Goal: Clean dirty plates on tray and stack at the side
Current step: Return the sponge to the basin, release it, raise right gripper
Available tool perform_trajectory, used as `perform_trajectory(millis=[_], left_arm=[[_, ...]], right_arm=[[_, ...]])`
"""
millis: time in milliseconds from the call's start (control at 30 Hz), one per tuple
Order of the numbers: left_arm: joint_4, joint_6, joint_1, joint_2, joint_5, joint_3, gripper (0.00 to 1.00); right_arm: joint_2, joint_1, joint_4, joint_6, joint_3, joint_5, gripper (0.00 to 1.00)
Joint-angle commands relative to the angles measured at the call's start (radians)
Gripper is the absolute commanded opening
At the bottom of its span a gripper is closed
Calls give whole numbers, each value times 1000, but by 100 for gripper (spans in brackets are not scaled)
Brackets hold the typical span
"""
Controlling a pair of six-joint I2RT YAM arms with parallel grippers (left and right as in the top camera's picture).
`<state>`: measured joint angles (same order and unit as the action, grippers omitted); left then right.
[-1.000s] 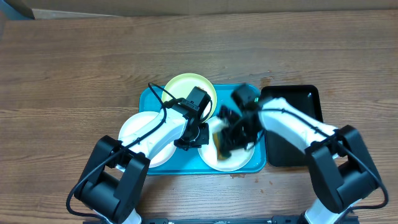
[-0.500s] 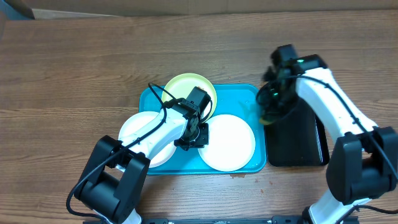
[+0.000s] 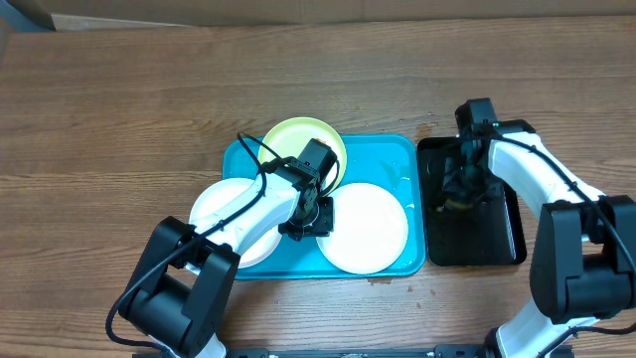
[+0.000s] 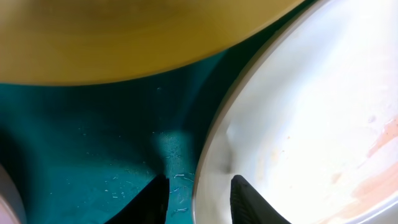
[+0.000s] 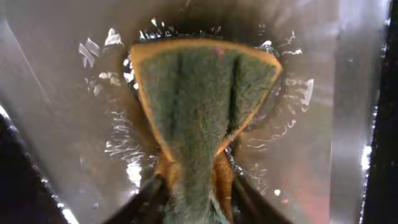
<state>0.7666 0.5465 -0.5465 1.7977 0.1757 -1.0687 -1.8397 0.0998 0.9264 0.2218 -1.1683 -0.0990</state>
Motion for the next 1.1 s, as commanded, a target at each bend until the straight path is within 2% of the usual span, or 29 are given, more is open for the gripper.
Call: perform_trajectory(millis=[0,67,167,300,367,433,600,667,833,967,1067], left_arm=[[0,-8,-3,8,9,-14,35],[0,-8,-3,8,9,-14,35],[0,-8,-3,8,9,-14,36],[0,-8,-4,8,9,-14,37],[0,-8,-4,8,9,-14,42],[0,-8,-4,8,9,-14,42],[0,-8,-4,8,9,-14,23],[-2,-8,-4,8,10,-14,20],[-12,-54,-3,8,82,-14,19],[-16,-57,-1,8,84,-14,17],[-27,-56,-1,8,83,-14,27]], right_arm=[[9,2,-7,7,-23,-20,46],[9,-1,13,7,-61,-20,55],[9,-13,69,8,-150,-20,59],[9,-61,120,10,-270,-20,82],[9,-103,122,27,-309,-12,99],[9,-157,116,45,-330,25,100],[9,-269,131,45,-330,105,100],[9,-296,131,45,-330,105,100],[9,-330,119,44,-330,101,100],[9,-330,115,44,-330,101,100],[9,-330,115,44,-330,101,100]])
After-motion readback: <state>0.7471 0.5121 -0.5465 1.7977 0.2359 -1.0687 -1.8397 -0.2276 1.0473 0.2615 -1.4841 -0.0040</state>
